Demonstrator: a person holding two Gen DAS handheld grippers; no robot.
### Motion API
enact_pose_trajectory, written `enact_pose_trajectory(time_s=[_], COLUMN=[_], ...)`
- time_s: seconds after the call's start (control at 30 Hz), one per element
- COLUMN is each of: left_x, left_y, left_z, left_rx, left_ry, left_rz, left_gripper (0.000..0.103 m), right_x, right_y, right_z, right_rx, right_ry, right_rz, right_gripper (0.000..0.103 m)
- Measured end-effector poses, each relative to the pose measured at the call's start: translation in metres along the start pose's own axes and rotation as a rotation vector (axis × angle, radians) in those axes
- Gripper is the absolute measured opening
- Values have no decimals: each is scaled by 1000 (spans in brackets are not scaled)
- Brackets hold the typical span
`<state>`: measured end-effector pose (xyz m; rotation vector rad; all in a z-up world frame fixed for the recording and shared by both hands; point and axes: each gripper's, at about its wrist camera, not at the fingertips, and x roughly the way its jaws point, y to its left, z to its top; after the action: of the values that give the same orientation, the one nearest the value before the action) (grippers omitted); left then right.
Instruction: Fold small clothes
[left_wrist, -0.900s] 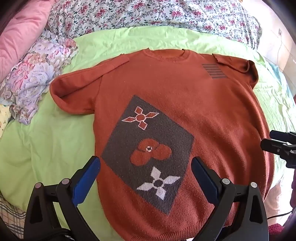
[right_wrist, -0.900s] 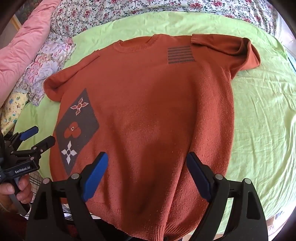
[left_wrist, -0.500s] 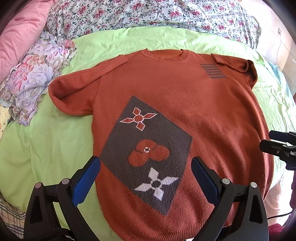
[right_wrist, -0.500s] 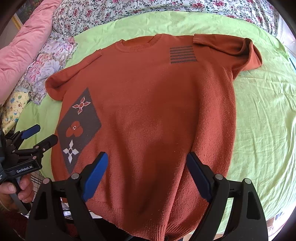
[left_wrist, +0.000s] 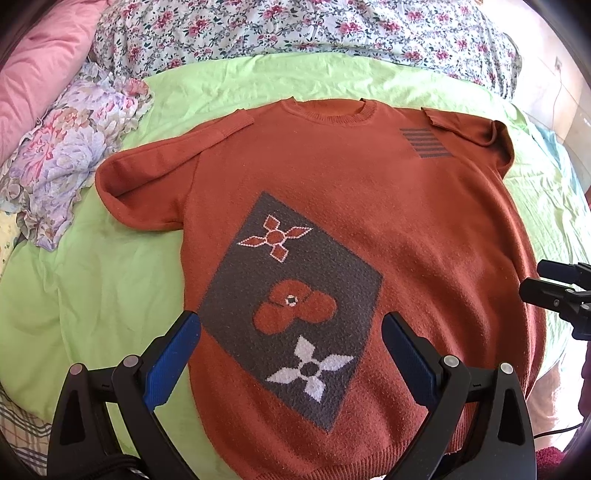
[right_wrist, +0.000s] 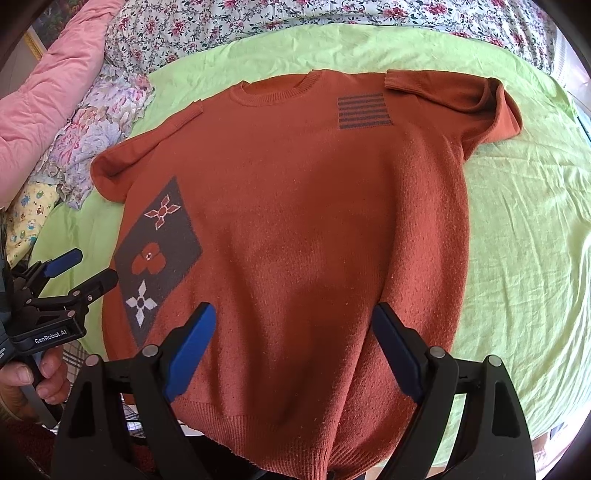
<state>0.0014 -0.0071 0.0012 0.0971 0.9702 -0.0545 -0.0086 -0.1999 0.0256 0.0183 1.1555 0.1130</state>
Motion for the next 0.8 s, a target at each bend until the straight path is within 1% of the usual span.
enact_pose_trajectory(time_s=[0.03, 0.07, 0.13, 0.23, 0.4, 0.47, 0.6, 0.67, 0.8], left_x=[0, 0, -1, -2, -2, -1, 0, 0, 3], left_y=[0, 0, 1, 1, 2, 2, 2, 3, 3], left_z=[0, 0, 1, 1, 3, 3, 4, 4, 6], left_rx=[0, 0, 1, 2, 1, 4, 8, 8, -3], left_ry=[-14, 2, -17, -20, -7, 16, 29, 35, 50], left_rz=[1, -3, -3, -6, -6, -2, 0, 3, -7], left_gripper=[99, 99, 99, 99, 99, 99, 99, 99, 99], right_x=[0, 0, -1, -1, 0, -1, -1, -1, 0], right_y=[0, 1, 2, 2, 4, 5, 5, 6, 6], right_z=[1, 1, 2, 4, 3, 3, 5, 6, 8], right_rx=[0, -2, -8, -13, -19, -26, -6, -17, -17], right_ry=[-1, -3, -9, -12, -17, -31, -8, -14, -19], right_rz=[3, 2, -3, -7, -13, -16, 18, 4, 10], right_gripper=[87, 87, 87, 87, 87, 87, 87, 87, 87])
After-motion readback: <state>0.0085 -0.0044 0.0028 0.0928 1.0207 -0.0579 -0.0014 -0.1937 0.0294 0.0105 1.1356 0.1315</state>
